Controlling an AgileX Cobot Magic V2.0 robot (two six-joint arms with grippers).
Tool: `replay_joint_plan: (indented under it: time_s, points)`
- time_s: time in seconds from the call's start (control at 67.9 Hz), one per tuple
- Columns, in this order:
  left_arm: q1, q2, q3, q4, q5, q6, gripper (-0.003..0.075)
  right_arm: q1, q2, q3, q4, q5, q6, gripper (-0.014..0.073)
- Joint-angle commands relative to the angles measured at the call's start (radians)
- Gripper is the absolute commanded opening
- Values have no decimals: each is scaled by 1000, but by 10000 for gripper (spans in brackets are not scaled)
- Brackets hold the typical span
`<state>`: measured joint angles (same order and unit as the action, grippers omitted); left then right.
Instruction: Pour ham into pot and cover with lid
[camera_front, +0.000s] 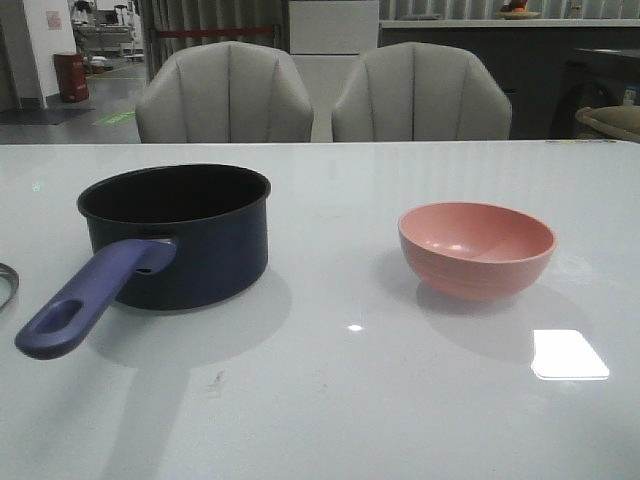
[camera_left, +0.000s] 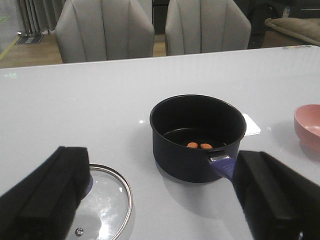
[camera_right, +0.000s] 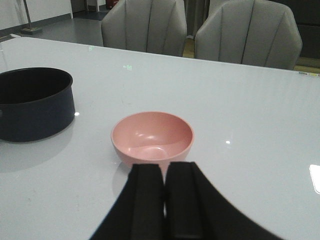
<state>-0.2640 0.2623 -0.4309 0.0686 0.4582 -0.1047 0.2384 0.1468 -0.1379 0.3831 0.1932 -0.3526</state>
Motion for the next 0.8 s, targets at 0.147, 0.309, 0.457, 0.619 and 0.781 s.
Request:
replay_joint_plan:
  time_s: [0.147, 0.309, 0.457, 0.619, 0.781]
  points:
    - [-5, 269, -199, 281, 42, -252, 616, 0, 10, -28, 9, -77, -9, 162]
    - [-5, 453, -298, 332, 89, -360, 616, 0, 10, -28, 9, -77, -9, 162]
    - [25, 614, -378, 353, 142, -362, 616, 0, 10, -28, 9, -77, -9, 162]
    - [188, 800, -443, 223, 137, -362, 616, -1, 10, -28, 9, -77, -9, 162]
    - [347, 957, -511, 8, 164, -231, 616, -1, 10, -28, 9, -77, -9, 162]
